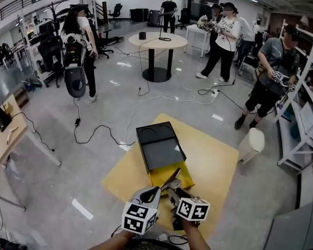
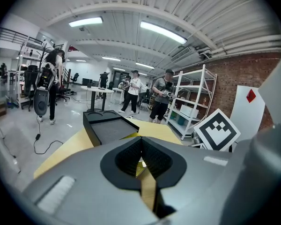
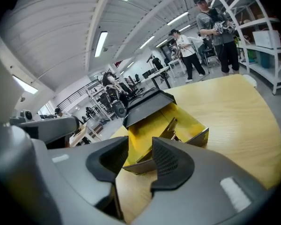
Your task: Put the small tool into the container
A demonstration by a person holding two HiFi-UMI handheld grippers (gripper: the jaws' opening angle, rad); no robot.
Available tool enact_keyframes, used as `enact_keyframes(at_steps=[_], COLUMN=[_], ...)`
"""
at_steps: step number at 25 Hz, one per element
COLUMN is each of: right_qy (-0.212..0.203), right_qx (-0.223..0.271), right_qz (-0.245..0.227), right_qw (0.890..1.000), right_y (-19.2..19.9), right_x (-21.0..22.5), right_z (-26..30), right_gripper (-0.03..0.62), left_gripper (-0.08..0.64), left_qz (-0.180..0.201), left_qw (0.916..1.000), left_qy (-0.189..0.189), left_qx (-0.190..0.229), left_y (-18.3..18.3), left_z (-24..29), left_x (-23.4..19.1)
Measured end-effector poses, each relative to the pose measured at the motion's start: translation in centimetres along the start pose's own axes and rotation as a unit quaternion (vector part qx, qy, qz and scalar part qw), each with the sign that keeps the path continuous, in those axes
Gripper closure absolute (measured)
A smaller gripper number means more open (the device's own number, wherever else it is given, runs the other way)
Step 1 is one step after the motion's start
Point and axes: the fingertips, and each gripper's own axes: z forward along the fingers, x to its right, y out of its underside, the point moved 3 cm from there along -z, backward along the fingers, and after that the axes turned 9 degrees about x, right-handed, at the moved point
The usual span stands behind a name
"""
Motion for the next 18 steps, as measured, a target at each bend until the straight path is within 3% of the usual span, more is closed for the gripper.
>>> enact_keyframes(at_steps=[2,6,9,18], right_qy=[-0.013,-0.035,-0.05,-0.093], right_qx=[0.004,0.016,0.025,0.056], right_qz=[-0.019,-0.057,-0.084,-0.153], right_qw=[1.0,0.998,0.995,0.982], right_y=[-1.5,2.0,1.6,-1.5], right_x=[0.3,3.6,6.6,11.2], right_z=[-5.2,-16.8,-23.9,-38.1], right_gripper=[0.453,0.496,0.525,0.577], left_gripper=[0.557,0.557,0.557,0.555], left_qz=[0.001,0.006,0.008,0.014], left_qw=[1.0,0.9999,0.9997,0.9994], left_qy=[-0.004,-0.013,-0.021,-0.032], left_qx=[0.0,0.0,0.0,-0.001], left_y=[-0.9,4.0,5.4,6.7], left_z=[-1.0,-4.8,-5.2,-5.0], left_x=[5.1,16.5,24.3,39.5])
